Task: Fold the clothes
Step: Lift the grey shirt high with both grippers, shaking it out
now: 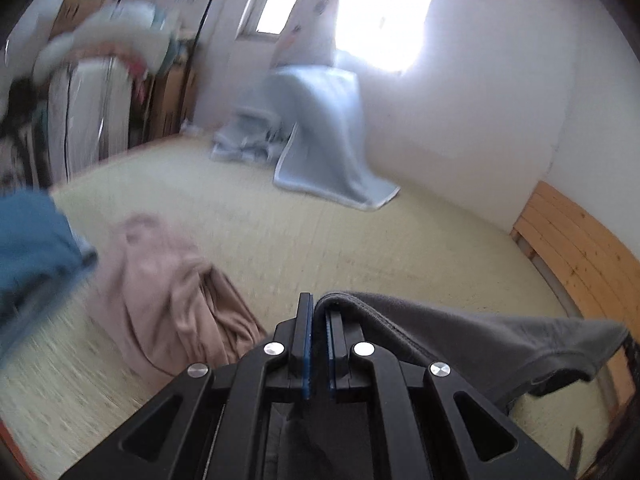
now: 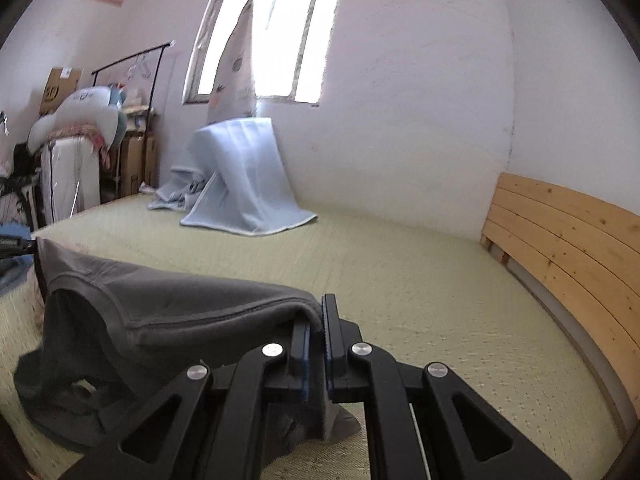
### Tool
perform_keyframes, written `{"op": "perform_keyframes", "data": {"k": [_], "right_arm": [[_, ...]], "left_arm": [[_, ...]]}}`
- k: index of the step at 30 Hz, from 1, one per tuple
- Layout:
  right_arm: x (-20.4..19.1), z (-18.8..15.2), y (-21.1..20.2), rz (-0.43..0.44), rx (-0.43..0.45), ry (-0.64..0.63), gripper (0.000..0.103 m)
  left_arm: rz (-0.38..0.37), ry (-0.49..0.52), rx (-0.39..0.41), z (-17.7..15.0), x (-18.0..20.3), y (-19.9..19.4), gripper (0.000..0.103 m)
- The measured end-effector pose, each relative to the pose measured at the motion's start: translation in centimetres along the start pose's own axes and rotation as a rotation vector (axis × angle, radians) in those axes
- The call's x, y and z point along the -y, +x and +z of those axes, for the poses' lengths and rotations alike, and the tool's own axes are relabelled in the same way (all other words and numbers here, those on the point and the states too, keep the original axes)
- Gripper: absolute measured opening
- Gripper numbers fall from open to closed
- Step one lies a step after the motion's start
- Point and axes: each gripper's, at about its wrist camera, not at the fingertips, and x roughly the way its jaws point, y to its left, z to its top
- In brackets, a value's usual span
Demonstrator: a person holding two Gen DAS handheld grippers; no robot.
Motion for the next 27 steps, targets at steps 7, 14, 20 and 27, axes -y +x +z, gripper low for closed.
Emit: {"op": "perform_keyframes", "data": {"k": [7,14,20,27], "right_arm": [[1.6,2.8,-7.1,-0.024,0.071,0.095,0.004],[2.7,7.3,-16.3,-0.020,0.183,0.124,0.004],[2.9,11.6,-23.1,-0.014,0.253,0.111,0.004],[3.2,15.4,-28.9,0.008,0.312,0.104,0.004]], "left_arm": [[-0.085,0.035,0.072,1.7,1.4,-8.9,0.004],[-0.181,0.001,0.152,4.7,2.2,-18.8,0.004],[-0.267,-0.039,0.183,8.4,2.7,-25.4,0.004],[-0.310,-0.013,0.262,12.4,3.4,-32.3,0.004]]}}
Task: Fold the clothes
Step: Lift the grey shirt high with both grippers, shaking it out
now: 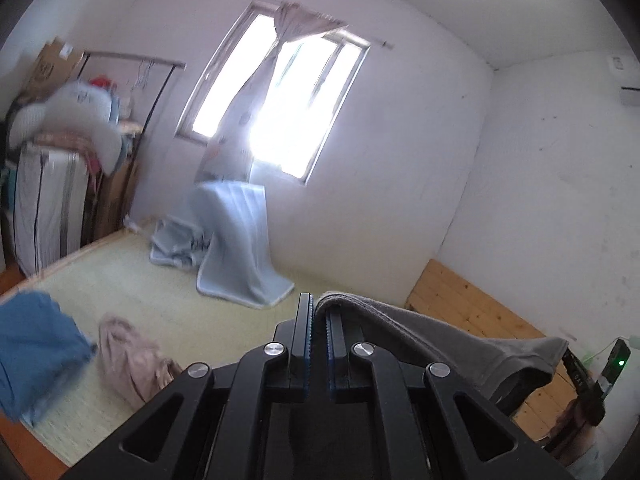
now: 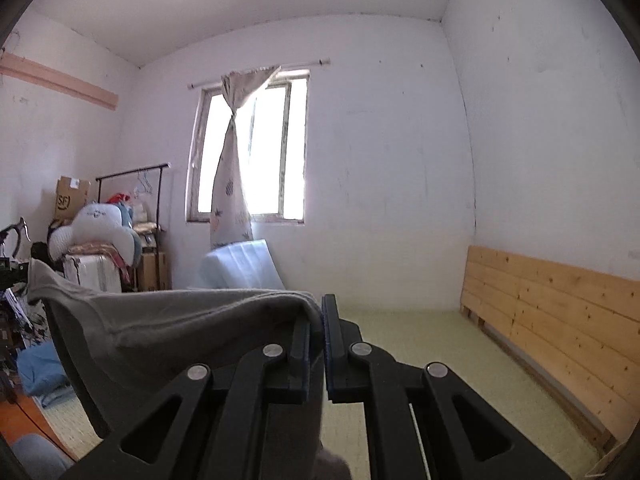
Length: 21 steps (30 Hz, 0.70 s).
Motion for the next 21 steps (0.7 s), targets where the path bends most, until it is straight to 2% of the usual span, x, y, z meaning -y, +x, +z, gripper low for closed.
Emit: {"op": "perform_keyframes", "data": {"k": [4,8,13,21], "right_arm": [[-0.3,2.8,-0.9,0.010,0.020,-0.012,0.004],[-1.0,5.7,-2.2,0.016,0.053,-0.045,0.004],[-1.5,9.4,-4.9,0.024,0.124,-0.075,0.004],[-1.9,13.6,-8.8,0.024,0.222,-0.101,0.004]], "left_arm": [[0.007,0.027,0.026,3.0,1.2,-1.1,0.004],[-0.006,0.012,0.055,6.3,1.9,-2.6,0.004],[-0.034,0.006,0.109,9.9,3.1,-5.2,0.004],[-0.052,0.054,0.158,12.7,5.0,-8.7,0.004]]}}
